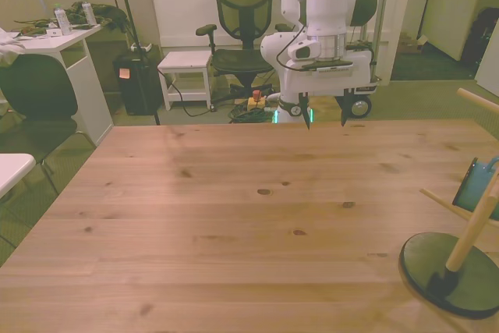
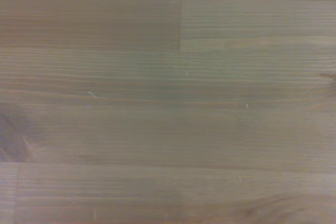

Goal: Unload the mug

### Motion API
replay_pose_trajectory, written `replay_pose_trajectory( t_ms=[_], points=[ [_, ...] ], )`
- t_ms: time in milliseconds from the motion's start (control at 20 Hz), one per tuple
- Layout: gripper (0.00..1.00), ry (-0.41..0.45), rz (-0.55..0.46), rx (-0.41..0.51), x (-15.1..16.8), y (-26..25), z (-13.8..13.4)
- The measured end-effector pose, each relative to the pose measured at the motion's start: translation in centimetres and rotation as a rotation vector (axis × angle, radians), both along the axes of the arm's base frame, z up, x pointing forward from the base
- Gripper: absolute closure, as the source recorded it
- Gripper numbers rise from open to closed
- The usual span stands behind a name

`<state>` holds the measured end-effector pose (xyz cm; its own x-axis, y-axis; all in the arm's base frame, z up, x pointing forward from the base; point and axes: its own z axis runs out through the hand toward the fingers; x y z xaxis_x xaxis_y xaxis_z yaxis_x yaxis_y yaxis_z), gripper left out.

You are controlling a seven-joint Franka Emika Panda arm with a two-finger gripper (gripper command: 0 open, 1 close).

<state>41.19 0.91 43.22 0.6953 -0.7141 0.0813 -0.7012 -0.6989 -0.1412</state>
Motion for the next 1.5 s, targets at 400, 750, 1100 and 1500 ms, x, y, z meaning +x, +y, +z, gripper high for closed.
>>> replay_pose_trajectory(
  t_ms=[400,750,1100,1500],
  points=[
    [0.00,0.010,0.001,0.009,0.2,0.6,-0.6],
    [0.00,-0.094,0.016,0.030,1.9,2.0,0.3],
    [0.00,-0.255,0.080,0.048,6.2,4.2,2.3],
    [0.00,-0.372,0.171,0.081,11.1,7.2,3.7]
  ],
)
